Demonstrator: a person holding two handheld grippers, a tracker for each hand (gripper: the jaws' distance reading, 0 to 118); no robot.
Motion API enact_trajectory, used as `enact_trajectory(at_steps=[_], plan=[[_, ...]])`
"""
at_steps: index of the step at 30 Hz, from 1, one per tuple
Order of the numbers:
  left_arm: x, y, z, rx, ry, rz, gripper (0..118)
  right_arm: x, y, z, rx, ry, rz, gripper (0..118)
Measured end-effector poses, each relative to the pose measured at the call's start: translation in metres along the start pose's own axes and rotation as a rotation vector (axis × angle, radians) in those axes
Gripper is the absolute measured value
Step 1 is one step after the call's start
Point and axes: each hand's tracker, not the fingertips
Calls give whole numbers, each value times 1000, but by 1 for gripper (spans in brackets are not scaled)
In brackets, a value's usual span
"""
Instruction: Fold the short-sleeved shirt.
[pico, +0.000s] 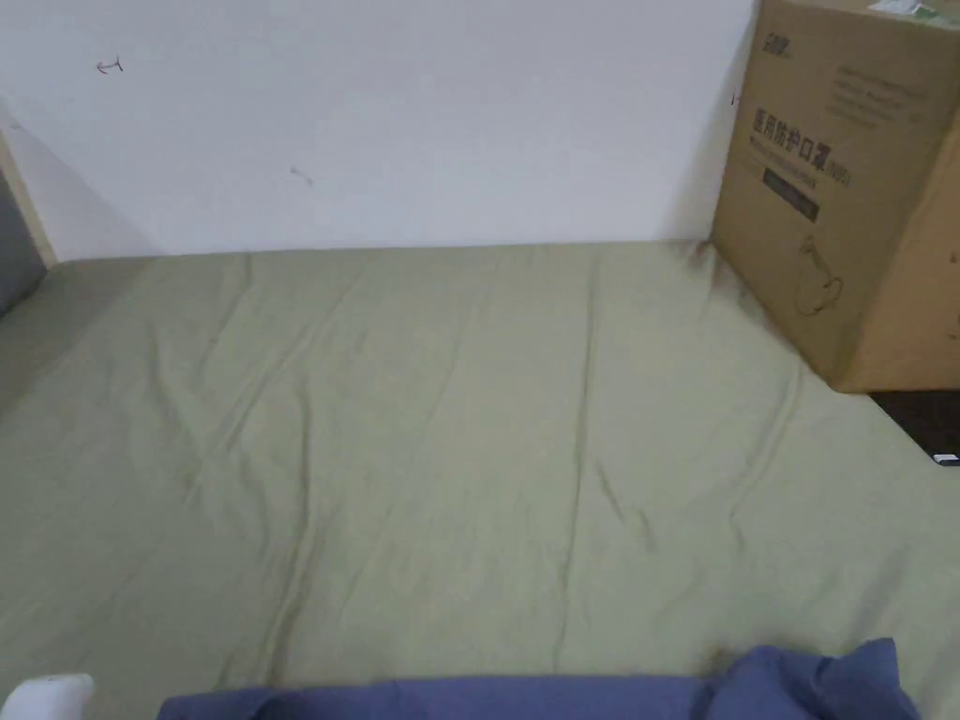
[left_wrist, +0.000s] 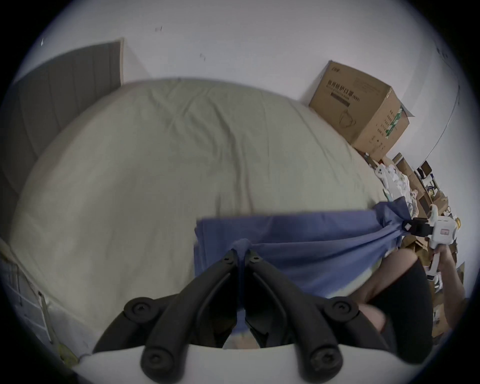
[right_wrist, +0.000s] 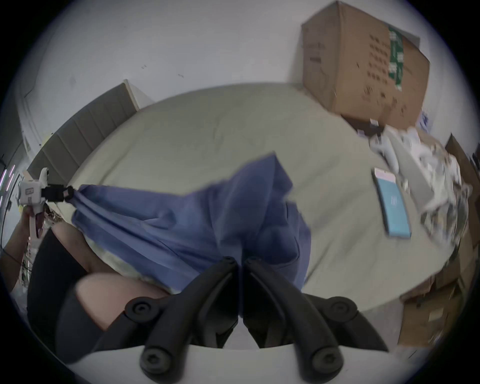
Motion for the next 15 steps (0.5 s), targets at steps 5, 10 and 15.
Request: enact_trajectory(at_steps=[5,10,15], plan=[[-7,-47,-2,15,142,-43,79,8,-34,-12,12,-158,-18,98],[-1,-59,56,210,86,100,108,-8,-28,48,239,-225,-33,110],[7,-57,86,302,103,110,2,-52,-17,91,386,-180,24,0]])
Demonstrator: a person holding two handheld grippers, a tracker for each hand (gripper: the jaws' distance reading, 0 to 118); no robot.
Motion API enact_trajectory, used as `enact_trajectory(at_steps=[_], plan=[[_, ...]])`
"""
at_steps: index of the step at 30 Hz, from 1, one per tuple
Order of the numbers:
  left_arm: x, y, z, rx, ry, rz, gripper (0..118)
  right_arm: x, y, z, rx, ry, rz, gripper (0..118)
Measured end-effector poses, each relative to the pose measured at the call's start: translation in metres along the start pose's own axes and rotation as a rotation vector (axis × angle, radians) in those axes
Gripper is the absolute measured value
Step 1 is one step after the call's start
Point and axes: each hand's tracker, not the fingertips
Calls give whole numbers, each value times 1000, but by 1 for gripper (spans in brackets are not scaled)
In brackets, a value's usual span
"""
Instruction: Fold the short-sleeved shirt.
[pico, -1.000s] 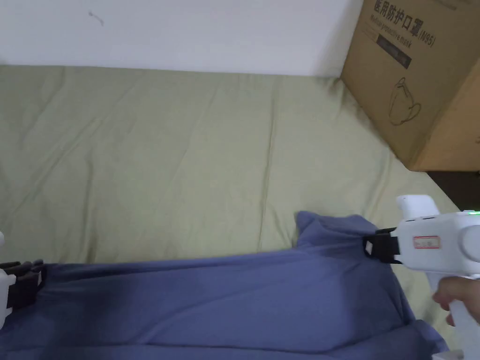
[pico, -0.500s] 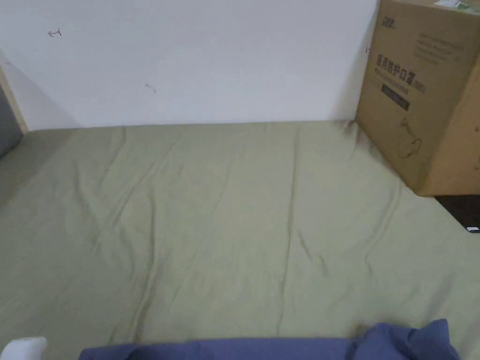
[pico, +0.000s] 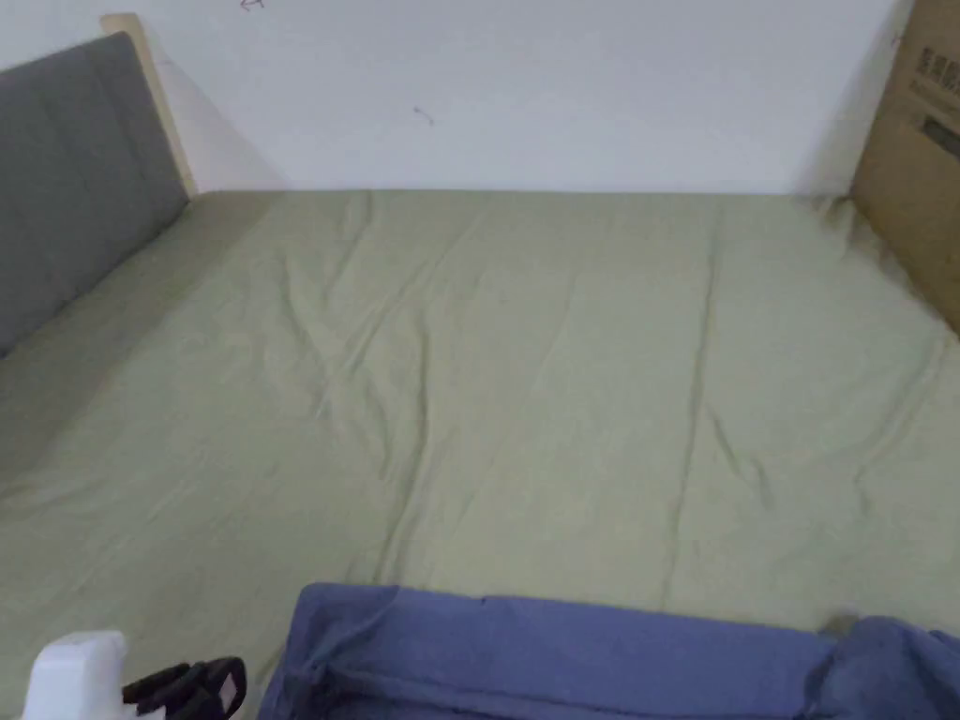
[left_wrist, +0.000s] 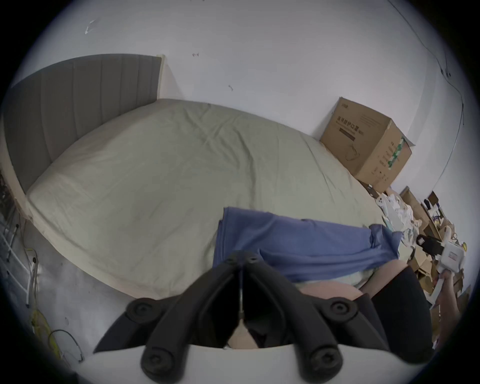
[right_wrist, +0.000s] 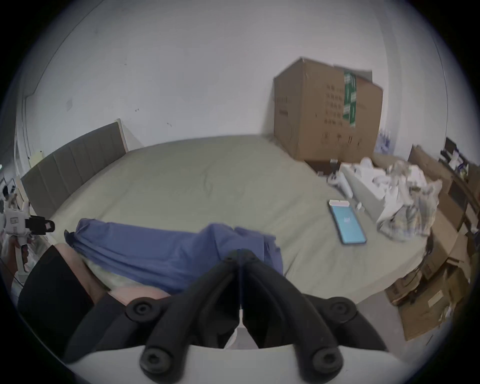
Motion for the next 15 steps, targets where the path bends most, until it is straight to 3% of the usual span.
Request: enact_trajectory(at_steps=[3,4,5,6,7,9,11,15], plan=[[-23,12,-33,-90,-155,99,4,-13,13,4,2,121,-30,0],[-33,14,-47,-92,-170,130,17,-19,16,4,11,107,-27,0],[-47,18,-66,-126,-218,154,42,-24,19,3,11,124,-17,0],[-57,21,-84,-163,-188,178,90,-15,21,0,3,143,-8,0],[-69,21,-103,-204,-176,219,115,-19,23,-1,0,148,-5,0],[-90,19,-142,-345,-161,343,118,-26,25,-4,3,162,16,0],[-95,12,-158,-313,-201,426,118,-29,26,-7,0,171,35,0],[-44,15,-155,-234,-111,182,118,-37,25,-12,-26,168,29,0]])
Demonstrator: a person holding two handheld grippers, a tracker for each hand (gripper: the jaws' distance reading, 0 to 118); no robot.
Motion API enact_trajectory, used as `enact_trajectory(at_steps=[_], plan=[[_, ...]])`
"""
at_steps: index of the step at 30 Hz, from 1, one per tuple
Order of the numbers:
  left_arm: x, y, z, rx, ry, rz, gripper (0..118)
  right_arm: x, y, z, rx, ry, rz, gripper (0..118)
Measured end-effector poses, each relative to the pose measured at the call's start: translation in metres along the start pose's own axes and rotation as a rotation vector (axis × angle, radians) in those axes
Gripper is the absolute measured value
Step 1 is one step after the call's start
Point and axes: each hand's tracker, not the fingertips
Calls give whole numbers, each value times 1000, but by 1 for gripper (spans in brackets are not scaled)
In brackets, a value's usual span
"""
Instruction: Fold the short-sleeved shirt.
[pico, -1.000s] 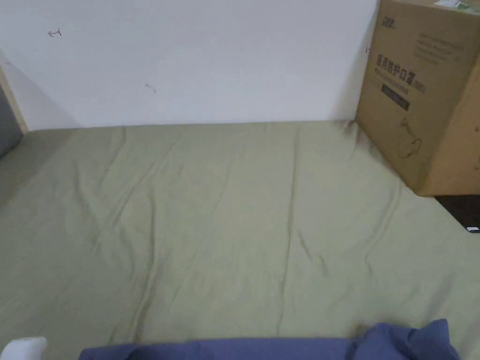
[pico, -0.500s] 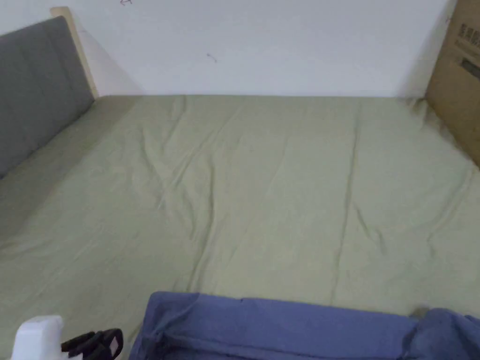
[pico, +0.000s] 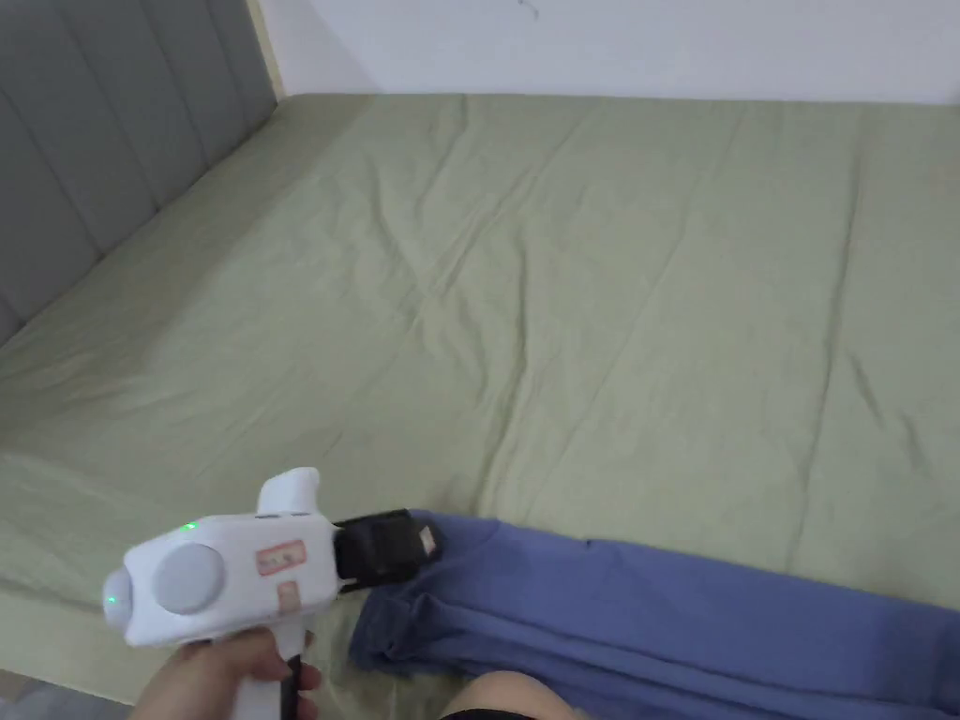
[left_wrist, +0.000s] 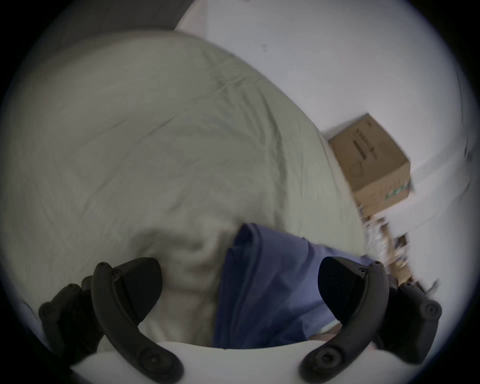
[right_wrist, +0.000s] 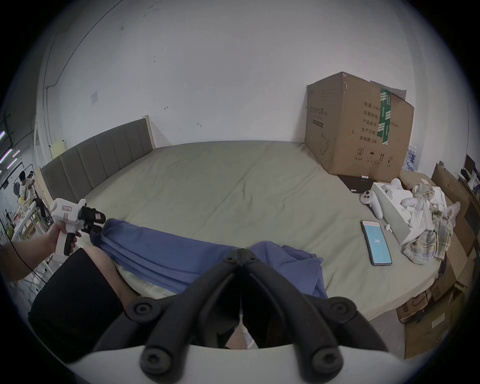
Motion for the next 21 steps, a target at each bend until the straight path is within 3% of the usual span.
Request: enact_trajectory(at_steps=[2,4,7,8,10,11,14,18,21], plan=[[54,-21,-10,-65,230,-338,113,-4,0,-7,-17,3,-10,0],[80,-41,-24,-66,321,-536,107,-1,0,-11,-26,6,-12,0],[74,-36,-14,-26,255,-365,86,-7,4,-15,-31,9,-7,0],[72,-33,-8,-7,247,-347,69,-8,6,-15,-29,12,-6,0],[65,-24,7,16,180,-331,5,-11,7,-16,-27,18,-2,0],[61,-21,11,-16,52,-283,6,-17,13,-16,-30,21,4,0],[68,-16,18,-26,57,-347,6,-23,16,-17,-33,24,16,0],[36,19,36,-9,-25,-195,6,-29,22,-13,-34,19,30,0],[13,52,51,43,135,-257,6,-29,29,-8,-28,10,37,0]])
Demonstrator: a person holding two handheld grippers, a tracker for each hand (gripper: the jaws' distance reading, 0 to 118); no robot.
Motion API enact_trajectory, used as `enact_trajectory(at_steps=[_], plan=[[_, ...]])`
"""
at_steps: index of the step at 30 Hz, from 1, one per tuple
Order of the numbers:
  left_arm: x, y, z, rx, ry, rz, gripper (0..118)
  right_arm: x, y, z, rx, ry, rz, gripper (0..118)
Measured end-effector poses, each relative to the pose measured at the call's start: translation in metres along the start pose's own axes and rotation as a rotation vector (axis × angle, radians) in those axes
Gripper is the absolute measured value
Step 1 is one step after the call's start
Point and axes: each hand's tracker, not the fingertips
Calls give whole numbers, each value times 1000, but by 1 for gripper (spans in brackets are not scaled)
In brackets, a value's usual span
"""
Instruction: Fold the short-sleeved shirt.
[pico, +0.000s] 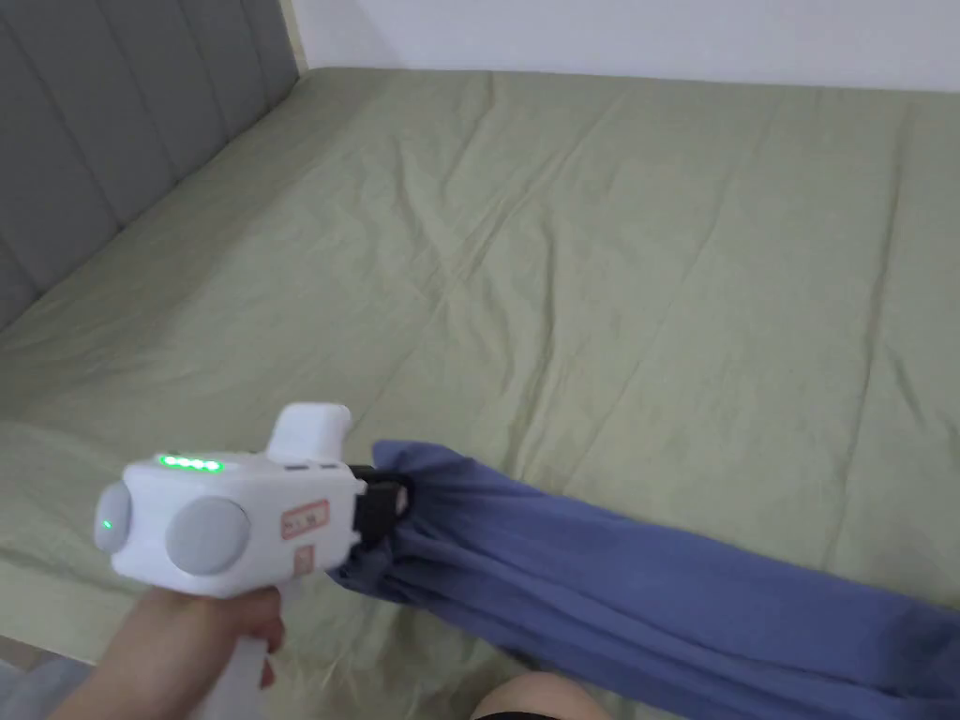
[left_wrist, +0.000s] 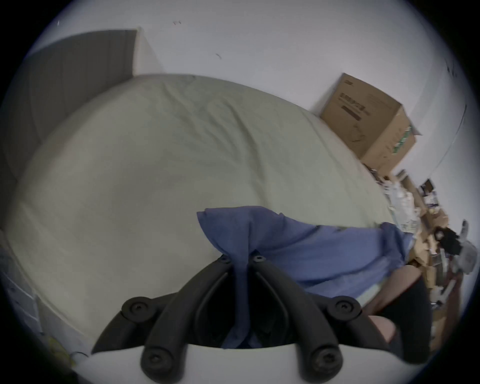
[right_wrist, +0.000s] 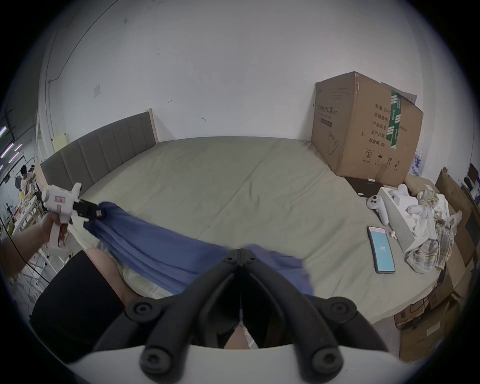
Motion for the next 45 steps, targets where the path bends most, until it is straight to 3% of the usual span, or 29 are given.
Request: enact_trajectory(at_steps=[3,7,9,10,17,20,22,25,26,28,29,30,33,36,37,38,39,40,43,45], plan=[[-52,19,5,-44,60,73,6,1,5,4,5,-13,17,0],[-100,38,26,-106,254,29,6,3,6,6,10,-22,16,0],[-107,47,43,-131,209,117,6,1,5,6,10,-29,11,0],[-101,51,53,-129,120,157,6,3,5,5,7,-31,8,0],[39,86,74,-148,-216,82,6,-10,7,2,-5,-1,6,0],[102,87,46,-163,-239,-60,6,-6,4,9,21,21,28,0],[127,82,15,-213,-248,-70,6,-7,6,16,31,32,25,0],[147,63,-35,-301,-296,-57,9,-3,8,34,49,59,-46,0],[150,57,-47,-317,-304,-28,18,-1,9,39,58,61,-41,0],[152,48,-56,-365,-301,28,79,-1,8,48,69,50,-18,0],[145,46,-60,-373,-359,34,98,0,8,51,69,35,7,0],[142,46,-56,-354,-381,42,102,1,7,52,67,31,14,0],[112,54,-31,-258,-357,94,102,10,2,52,58,34,-3,0],[84,55,-22,-212,-227,159,98,16,-5,44,30,32,-41,0],[89,51,-19,-225,-194,160,86,17,-7,41,19,33,-50,0],[91,48,-25,-255,-174,138,58,16,-8,37,10,35,-54,0],[100,43,-32,-280,-151,110,9,15,-9,35,5,37,-54,0],[112,37,-39,-309,-106,37,2,14,-10,33,0,39,-51,0],[165,24,-56,-363,-187,-126,2,8,-11,30,-11,40,-29,0],[192,17,-81,-420,-148,-221,2,6,-10,30,-17,43,-22,0]])
